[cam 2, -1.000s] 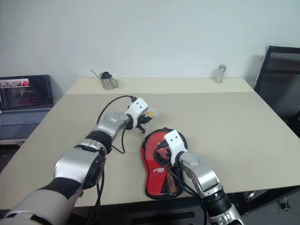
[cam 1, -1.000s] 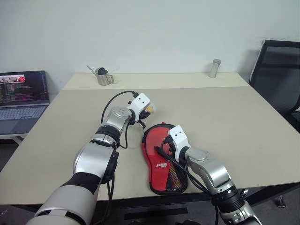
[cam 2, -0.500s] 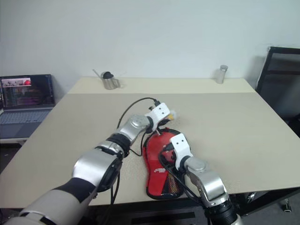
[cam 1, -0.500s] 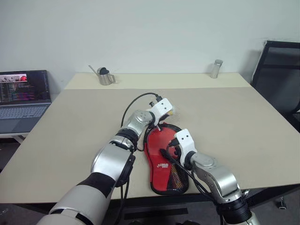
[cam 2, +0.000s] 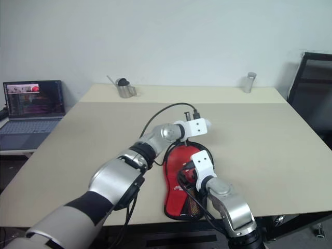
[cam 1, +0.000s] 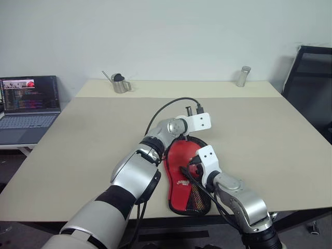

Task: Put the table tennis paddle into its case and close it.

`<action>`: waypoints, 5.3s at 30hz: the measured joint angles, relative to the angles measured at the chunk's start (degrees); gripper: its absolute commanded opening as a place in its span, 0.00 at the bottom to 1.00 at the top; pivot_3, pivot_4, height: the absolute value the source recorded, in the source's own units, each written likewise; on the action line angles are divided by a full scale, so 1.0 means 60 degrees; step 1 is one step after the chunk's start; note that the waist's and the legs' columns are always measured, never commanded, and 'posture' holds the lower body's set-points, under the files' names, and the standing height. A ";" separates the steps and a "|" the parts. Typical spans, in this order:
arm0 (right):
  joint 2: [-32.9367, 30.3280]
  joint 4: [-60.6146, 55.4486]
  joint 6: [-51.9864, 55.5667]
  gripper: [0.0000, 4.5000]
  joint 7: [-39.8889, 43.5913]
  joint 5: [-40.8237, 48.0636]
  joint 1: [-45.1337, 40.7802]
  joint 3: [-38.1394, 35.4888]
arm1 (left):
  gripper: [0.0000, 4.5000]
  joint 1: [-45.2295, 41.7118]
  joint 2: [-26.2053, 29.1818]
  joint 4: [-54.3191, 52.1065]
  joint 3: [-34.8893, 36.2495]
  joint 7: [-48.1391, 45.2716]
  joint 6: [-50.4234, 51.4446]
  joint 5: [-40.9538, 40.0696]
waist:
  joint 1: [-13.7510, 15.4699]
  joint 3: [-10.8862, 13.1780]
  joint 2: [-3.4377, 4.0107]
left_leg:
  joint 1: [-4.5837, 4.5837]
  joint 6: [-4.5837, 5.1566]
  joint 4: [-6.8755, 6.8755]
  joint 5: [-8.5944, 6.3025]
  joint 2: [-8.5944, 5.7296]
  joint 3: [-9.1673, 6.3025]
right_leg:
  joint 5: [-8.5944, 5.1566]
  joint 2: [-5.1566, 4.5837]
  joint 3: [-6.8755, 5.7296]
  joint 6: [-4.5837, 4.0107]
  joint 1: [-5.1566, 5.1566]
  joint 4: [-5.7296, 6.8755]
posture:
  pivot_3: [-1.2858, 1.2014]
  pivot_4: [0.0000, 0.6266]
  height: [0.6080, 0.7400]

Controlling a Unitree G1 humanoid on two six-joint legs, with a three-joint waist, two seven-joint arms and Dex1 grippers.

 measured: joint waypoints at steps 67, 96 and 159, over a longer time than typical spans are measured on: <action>-0.3458 0.0739 0.1192 1.00 0.2790 0.2856 -0.2472 -0.3568 | 1.00 0.6381 0.4337 -0.6834 0.4664 -0.8454 0.3828 -0.7282 | -0.0242 -0.0001 0.0004 | 0.0042 0.0006 -0.0004 -0.0006 0.0027 0.0002 | 0.0004 0.0010 0.0039 -0.0008 -0.0002 0.0027 | 0.52 0.24 1.00; -0.2731 0.8000 -0.2315 0.00 0.4969 0.1397 -0.4626 -0.1827 | 1.00 0.7982 0.6115 -1.2036 0.4361 -0.8367 0.7315 -0.8865 | -0.0367 0.0001 0.0008 | 0.0072 0.0006 -0.0021 -0.0006 0.0030 0.0035 | 0.0003 0.0024 0.0080 -0.0006 -0.0002 0.0032 | 0.52 0.24 1.00; -0.2999 0.7349 -0.3271 1.00 0.6576 -0.0561 -0.4699 -0.0724 | 1.00 0.7857 0.6137 -1.1534 0.3697 -0.8139 0.6271 -0.8626 | -0.0472 0.0003 0.0012 | 0.0071 -0.0087 -0.0011 -0.0060 0.0161 0.0090 | -0.0002 0.0177 0.0116 -0.0087 -0.0059 0.0041 | 0.52 0.24 1.00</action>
